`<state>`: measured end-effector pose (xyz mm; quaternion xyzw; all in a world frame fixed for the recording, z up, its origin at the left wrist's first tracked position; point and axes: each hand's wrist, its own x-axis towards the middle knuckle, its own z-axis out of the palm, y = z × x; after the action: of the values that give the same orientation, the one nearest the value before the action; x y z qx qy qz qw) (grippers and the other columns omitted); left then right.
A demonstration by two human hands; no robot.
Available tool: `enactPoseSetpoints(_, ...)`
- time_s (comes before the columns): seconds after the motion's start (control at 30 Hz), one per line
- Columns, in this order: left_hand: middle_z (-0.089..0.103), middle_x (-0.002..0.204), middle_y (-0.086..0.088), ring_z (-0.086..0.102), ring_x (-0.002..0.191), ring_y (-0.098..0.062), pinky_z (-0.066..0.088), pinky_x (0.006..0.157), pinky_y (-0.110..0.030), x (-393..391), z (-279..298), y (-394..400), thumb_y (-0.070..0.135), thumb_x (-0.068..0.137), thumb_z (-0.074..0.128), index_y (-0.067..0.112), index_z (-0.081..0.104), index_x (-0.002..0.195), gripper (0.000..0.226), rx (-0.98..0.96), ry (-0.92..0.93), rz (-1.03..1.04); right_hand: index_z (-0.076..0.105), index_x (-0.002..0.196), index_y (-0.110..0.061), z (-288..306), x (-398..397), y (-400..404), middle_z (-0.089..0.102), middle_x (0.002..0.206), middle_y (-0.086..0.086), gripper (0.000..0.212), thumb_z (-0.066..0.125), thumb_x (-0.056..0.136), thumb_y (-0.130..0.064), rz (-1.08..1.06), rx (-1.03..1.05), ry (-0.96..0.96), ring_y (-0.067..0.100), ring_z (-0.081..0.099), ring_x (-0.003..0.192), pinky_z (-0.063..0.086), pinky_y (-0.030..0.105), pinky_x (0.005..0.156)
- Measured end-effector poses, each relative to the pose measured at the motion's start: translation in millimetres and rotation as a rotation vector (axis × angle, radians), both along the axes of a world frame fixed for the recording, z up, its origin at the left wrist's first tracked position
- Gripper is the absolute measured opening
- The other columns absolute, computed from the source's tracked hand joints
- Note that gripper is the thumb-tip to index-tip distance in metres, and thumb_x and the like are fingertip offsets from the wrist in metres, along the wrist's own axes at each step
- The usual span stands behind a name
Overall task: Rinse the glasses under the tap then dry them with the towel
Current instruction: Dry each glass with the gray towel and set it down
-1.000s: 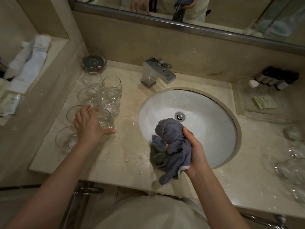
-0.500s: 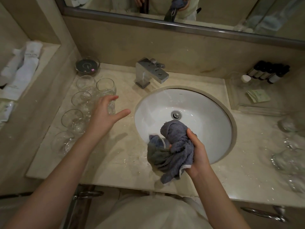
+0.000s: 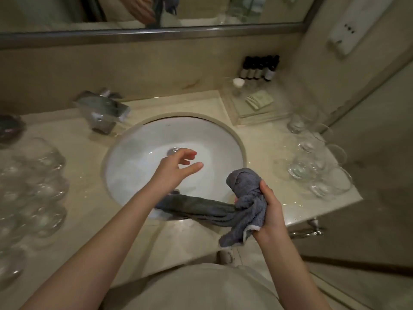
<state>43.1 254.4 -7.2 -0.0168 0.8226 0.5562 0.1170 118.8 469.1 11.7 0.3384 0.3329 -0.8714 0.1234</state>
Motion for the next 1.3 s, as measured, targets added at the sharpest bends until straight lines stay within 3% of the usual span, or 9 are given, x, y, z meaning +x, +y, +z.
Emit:
enactPoseSetpoints(0.07,0.063,0.114,0.008,0.06,0.107,-0.009,0.047,0.091,-0.025,-8,-1,31,0.033,0.086,0.072,0.026,0.06,0.115,0.032,-0.006,-0.025,-0.058,0.077,0.073,-0.009,-2,3,24,0.06,0.068,0.01,0.036,0.061,0.077,-0.041,-0.04,0.01,-0.035,0.019,0.059,0.053,0.051,0.027,0.058)
enactPoseSetpoints(0.3,0.063,0.116,0.004,0.059,0.107,-0.012,0.044,0.084,-0.019,-33,-10,130,0.033,0.087,0.071,0.026,0.058,0.115,0.032,-0.039,-0.06,-0.234,0.061,0.113,-0.004,0,6,98,0.067,0.073,0.013,0.048,0.06,0.083,-0.04,-0.13,-0.004,-0.082,0.021,0.065,0.057,0.055,0.028,0.053)
enactPoseSetpoints(0.4,0.063,0.117,0.003,0.059,0.106,-0.013,0.045,0.084,-0.018,-45,-15,168,0.032,0.086,0.073,0.025,0.059,0.116,0.034,-0.037,-0.069,-0.29,0.06,0.117,-0.003,-2,4,123,0.066,0.075,0.014,0.055,0.061,0.077,-0.042,-0.143,-0.023,-0.082,0.021,0.065,0.059,0.056,0.029,0.054)
enactPoseSetpoints(0.53,0.062,0.118,0.003,0.058,0.108,-0.015,0.046,0.091,-0.026,-61,-19,214,0.028,0.084,0.076,0.019,0.059,0.122,0.042,-0.068,-0.064,-0.362,0.062,0.111,-0.001,-2,1,152,0.069,0.071,0.013,0.045,0.054,0.091,-0.04,-0.162,-0.036,-0.086,0.02,0.068,0.057,0.055,0.028,0.05)
enactPoseSetpoints(0.7,0.06,0.121,0.001,0.057,0.11,-0.016,0.043,0.089,-0.024,-76,-24,256,0.02,0.079,0.081,0.017,0.056,0.128,0.055,-0.106,-0.062,-0.433,0.053,0.132,0.003,-9,-3,179,0.07,0.076,0.014,0.058,0.054,0.092,-0.038,-0.192,-0.02,-0.089,0.022,0.07,0.062,0.055,0.029,0.051)
enactPoseSetpoints(1.0,0.054,0.125,0.001,0.05,0.114,-0.013,0.04,0.092,-0.025,-93,-33,292,0.019,0.068,0.088,0.021,0.046,0.138,0.082,-0.136,-0.094,-0.535,0.054,0.131,0.004,-21,-7,200,0.07,0.096,0.017,0.07,0.064,0.075,-0.038,-0.205,-0.042,-0.051,0.022,0.071,0.076,0.058,0.03,0.065)
enactPoseSetpoints(1.1,0.051,0.132,-0.001,0.047,0.12,-0.014,0.039,0.094,-0.026,-98,-37,300,0.018,0.067,0.089,0.021,0.04,0.142,0.089,-0.149,-0.124,-0.595,0.054,0.13,0.005,-25,-4,203,0.068,0.095,0.016,0.069,0.065,0.076,-0.037,-0.233,-0.033,-0.048,0.021,0.07,0.074,0.057,0.029,0.064)
enactPoseSetpoints(1.3,0.051,0.136,-0.003,0.047,0.128,-0.015,0.036,0.096,-0.024,-101,-48,308,0.016,0.063,0.091,0.023,0.04,0.14,0.093,-0.144,-0.12,-0.62,0.056,0.123,0.002,-23,-2,206,0.07,0.073,0.01,0.06,0.063,0.075,-0.033,-0.251,-0.015,-0.02,0.018,0.068,0.061,0.055,0.026,0.054)
